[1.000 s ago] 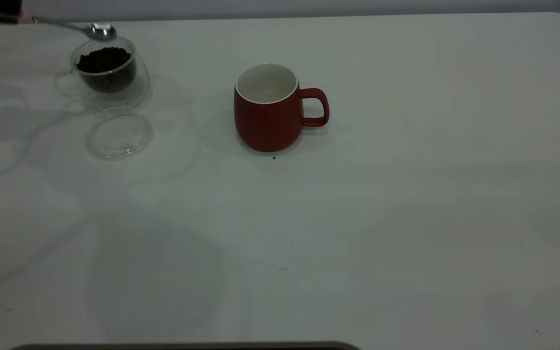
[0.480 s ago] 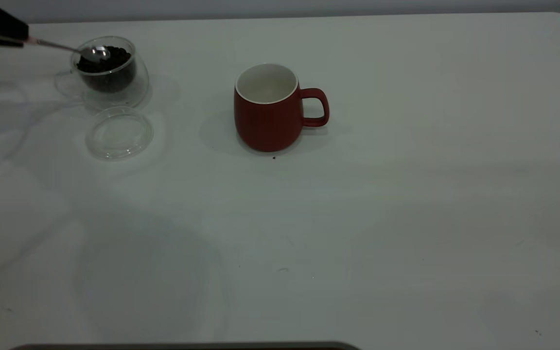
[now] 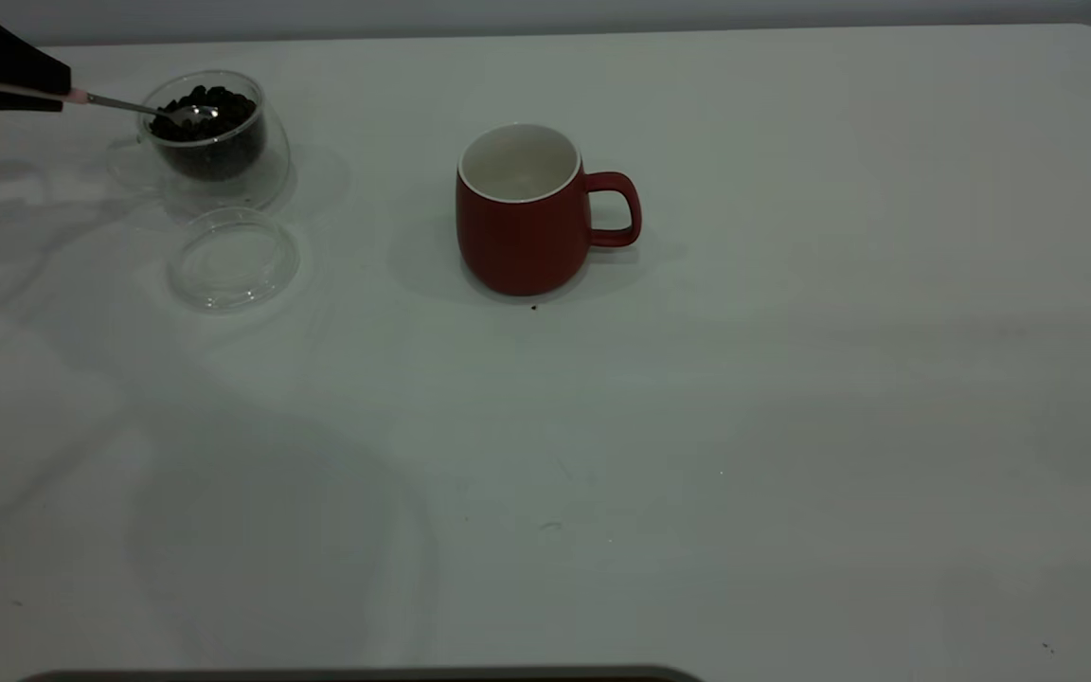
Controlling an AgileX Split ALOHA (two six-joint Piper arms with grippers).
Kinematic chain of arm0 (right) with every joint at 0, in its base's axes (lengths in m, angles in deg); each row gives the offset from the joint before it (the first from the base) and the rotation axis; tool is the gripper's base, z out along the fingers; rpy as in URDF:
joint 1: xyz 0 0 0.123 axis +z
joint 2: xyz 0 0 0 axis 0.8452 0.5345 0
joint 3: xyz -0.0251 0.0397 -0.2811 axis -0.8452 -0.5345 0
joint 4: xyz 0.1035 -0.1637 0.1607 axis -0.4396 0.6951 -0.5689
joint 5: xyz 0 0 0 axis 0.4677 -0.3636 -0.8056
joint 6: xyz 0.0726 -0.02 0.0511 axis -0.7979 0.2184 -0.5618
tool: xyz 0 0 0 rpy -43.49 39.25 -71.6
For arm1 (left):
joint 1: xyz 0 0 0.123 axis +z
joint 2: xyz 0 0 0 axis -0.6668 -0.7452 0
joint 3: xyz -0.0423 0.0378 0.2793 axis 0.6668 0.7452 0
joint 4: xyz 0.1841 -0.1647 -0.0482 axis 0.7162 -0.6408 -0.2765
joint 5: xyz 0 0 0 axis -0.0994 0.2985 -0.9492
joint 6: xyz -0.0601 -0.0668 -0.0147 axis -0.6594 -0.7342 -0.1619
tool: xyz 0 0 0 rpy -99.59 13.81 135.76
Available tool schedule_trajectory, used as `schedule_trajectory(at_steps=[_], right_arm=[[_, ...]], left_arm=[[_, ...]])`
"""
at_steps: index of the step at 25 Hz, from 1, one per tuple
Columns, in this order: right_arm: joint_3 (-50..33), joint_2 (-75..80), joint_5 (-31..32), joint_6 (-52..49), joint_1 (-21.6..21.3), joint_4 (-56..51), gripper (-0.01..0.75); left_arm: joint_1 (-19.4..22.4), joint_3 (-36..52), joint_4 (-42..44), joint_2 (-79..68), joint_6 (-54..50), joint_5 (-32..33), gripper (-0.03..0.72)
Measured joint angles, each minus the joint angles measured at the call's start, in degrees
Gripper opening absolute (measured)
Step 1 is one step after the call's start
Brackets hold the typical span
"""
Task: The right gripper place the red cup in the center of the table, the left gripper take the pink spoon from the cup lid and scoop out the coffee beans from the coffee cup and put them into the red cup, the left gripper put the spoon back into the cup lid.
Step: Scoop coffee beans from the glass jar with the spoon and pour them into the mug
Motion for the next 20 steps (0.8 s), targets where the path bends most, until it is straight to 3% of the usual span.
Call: schedule_trajectory(at_steps=[11,20], right_arm=[[0.0,0.0,0.0,0.0,0.0,0.0,0.59],[0.0,0.0,0.0,0.0,0.0,0.0,0.59]], left_arm=[[0.06,-0.07,-2.27,-1.87,-5.57,2.7,0.115],[2.79,-0.68,-4.13,-2.04,-6.83,5.36,0.115]])
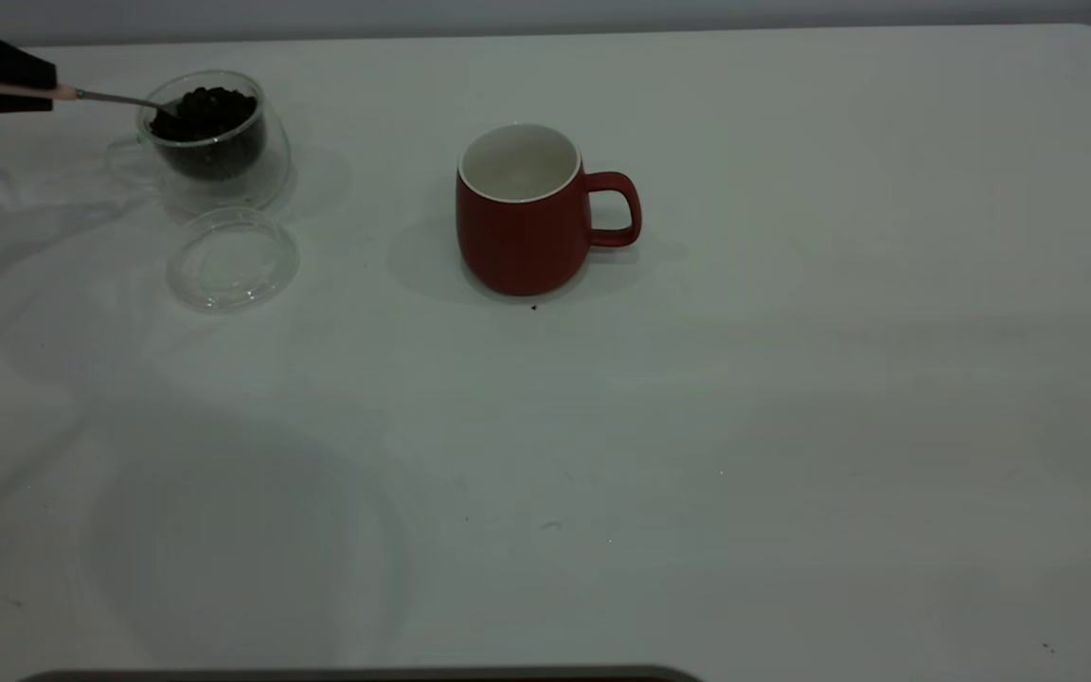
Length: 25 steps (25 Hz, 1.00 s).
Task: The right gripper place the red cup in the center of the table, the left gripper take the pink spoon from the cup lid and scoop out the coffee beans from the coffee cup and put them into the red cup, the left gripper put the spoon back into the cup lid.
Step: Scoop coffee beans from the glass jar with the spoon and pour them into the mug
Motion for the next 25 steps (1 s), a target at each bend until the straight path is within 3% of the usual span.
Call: schedule_trajectory(at_steps=[11,25], right_arm=[[0.0,0.0,0.0,0.0,0.0,0.0,0.59],[0.0,0.0,0.0,0.0,0.0,0.0,0.59]], left_arm=[[-0.02,0.0,-0.87,0.0,1.25,4.11,0.115],[-0.02,0.0,-4.52,0.0,2.6,4.64,0.115]])
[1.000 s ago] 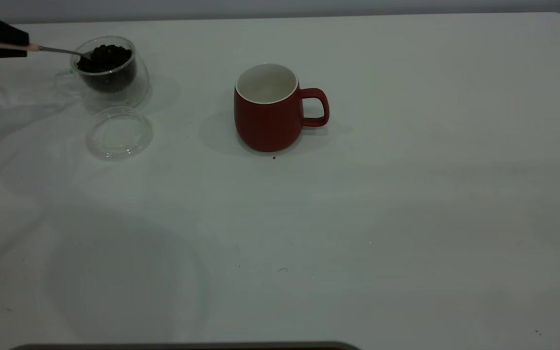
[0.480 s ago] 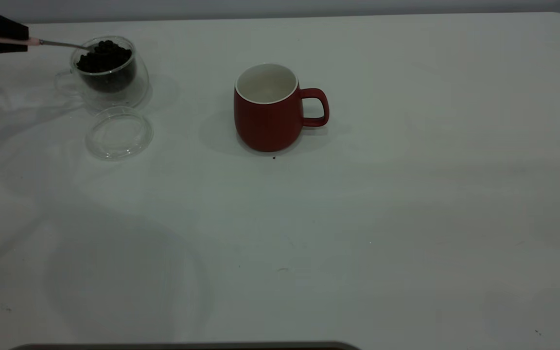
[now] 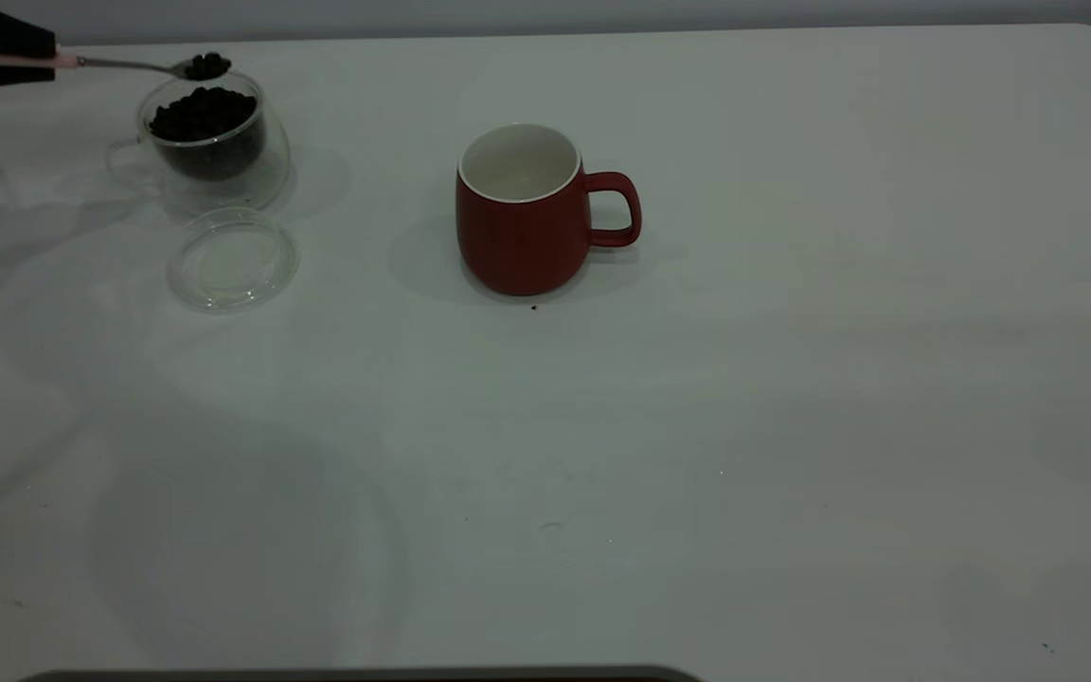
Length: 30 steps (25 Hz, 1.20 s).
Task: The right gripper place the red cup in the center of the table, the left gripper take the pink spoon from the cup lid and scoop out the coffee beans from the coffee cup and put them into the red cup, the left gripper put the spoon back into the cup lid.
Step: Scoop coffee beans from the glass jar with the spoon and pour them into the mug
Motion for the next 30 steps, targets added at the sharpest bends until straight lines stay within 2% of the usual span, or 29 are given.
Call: schedule_trajectory(at_steps=[8,30], right_arm=[[0.0,0.0,0.0,0.0,0.0,0.0,0.59],[0.0,0.0,0.0,0.0,0.0,0.0,0.59]], left_arm=[[-1.66,-0.04,-1.19,0.0,-0.23,0.0,0.115],[-19.88,-0.06,-3.83,0.0,-0.72,0.0,0.115]])
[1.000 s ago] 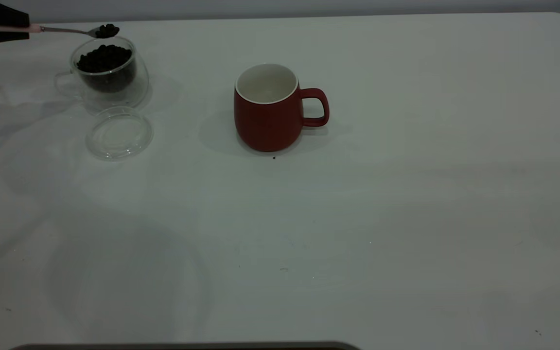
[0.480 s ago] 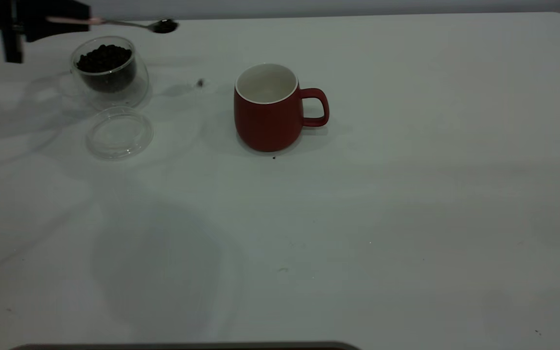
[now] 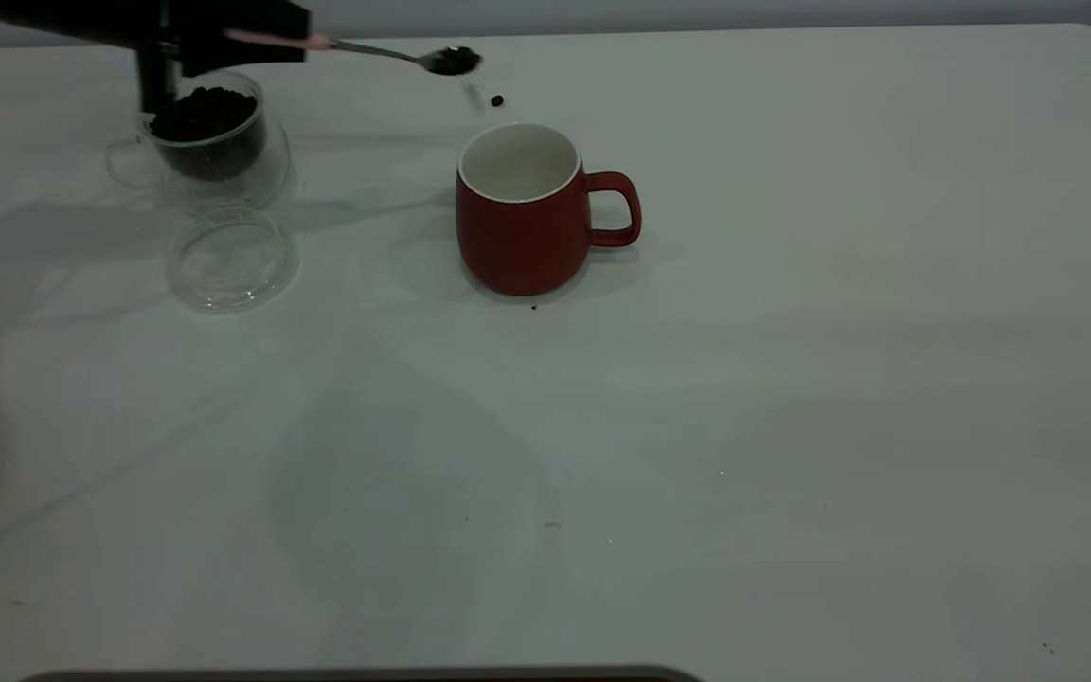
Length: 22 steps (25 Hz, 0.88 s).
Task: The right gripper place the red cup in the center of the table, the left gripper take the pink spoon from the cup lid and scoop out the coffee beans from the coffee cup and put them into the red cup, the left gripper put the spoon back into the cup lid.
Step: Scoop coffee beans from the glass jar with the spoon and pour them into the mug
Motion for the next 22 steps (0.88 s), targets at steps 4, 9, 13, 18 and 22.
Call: schedule_trajectory(at_steps=[4,9,13,18,22], right_arm=[[0.0,0.0,0.0,0.0,0.0,0.0,0.59],[0.0,0.0,0.0,0.0,0.0,0.0,0.59],[0.0,0.0,0.0,0.0,0.0,0.0,0.59],[0.0,0.0,0.0,0.0,0.0,0.0,0.59],[0.0,0.0,0.0,0.0,0.0,0.0,0.59]], left_arm=[[-2.76,0.0,0.69,0.0,0.7,0.0,0.115],[-5.24,0.0,3.46,0.0,1.17,0.0,0.115],[-5.51,0.0,4.08,0.0,3.09,0.0,0.115],[-5.7,0.0,4.12,0.0,8.43,-1.46,0.115],[-5.81,0.0,4.73,0.0,14.16,-4.14,0.115]])
